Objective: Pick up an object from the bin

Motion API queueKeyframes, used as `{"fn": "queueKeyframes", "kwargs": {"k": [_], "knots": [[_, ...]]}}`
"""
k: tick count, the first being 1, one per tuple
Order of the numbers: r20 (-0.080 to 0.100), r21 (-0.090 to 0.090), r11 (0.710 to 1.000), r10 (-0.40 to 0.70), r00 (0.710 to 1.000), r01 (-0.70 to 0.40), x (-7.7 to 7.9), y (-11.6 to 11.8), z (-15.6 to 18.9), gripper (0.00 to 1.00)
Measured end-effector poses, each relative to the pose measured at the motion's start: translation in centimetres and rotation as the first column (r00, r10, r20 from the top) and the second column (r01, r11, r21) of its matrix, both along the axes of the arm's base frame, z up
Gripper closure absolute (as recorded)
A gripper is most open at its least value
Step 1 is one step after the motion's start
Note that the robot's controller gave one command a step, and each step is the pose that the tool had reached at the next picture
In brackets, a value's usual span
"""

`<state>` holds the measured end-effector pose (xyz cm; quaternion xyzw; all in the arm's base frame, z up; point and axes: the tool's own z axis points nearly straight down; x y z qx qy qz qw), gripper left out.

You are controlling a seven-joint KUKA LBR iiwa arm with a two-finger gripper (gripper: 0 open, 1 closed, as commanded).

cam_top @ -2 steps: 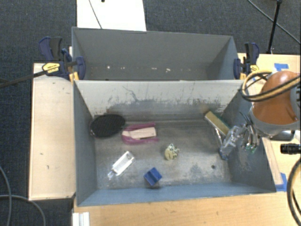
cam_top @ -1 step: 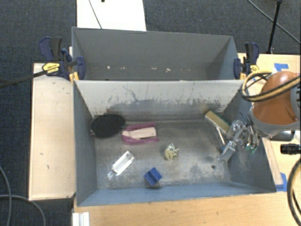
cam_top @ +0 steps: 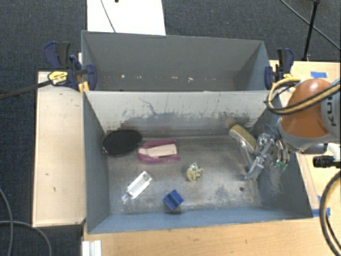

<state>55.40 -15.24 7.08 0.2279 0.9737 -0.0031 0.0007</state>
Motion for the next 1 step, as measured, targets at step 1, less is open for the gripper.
{"fn": "queueKeyframes", "kwargs": {"k": [1], "knots": [[0.005,0.002,1.0,0.001,1.0,-0.001,0.15,0.1,0.26,1.0]]}}
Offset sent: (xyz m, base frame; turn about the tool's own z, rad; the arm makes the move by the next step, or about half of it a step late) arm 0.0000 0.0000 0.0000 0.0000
